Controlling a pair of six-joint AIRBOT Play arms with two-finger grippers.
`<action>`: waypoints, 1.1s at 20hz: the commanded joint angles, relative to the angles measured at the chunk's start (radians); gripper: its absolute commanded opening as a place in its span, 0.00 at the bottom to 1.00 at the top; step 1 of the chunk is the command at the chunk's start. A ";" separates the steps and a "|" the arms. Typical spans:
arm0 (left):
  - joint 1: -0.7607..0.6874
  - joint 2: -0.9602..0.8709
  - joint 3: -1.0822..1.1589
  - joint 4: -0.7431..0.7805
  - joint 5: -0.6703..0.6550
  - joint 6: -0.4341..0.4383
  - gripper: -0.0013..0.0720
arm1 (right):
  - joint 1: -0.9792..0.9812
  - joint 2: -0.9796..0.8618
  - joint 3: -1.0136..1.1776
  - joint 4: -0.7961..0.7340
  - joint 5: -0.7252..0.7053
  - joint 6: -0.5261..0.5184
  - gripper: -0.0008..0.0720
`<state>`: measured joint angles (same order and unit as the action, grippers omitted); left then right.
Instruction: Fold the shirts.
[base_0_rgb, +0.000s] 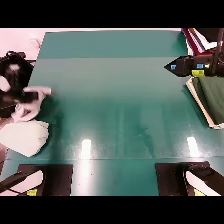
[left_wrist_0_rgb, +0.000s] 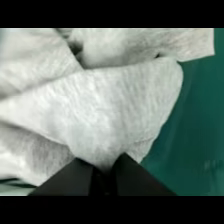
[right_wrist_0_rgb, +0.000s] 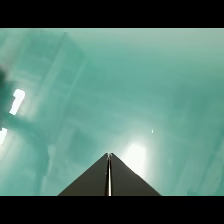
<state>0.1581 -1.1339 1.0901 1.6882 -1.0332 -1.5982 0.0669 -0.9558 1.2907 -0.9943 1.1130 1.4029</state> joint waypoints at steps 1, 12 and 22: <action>-0.065 0.166 0.224 -0.025 -0.025 0.058 0.05 | 0.000 0.041 0.002 0.008 -0.082 0.000 0.03; -0.678 0.089 0.553 -0.087 -0.262 0.079 0.05 | 0.000 -0.111 0.430 0.006 -0.013 0.004 0.03; -0.769 -0.370 0.553 -0.409 -0.090 0.088 0.88 | -0.001 -0.145 0.585 -0.003 0.131 0.004 0.03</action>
<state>-0.6441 -1.4178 1.6421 1.3506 -1.1858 -1.5097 0.0669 -1.1091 1.8698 -0.9939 1.2205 1.4067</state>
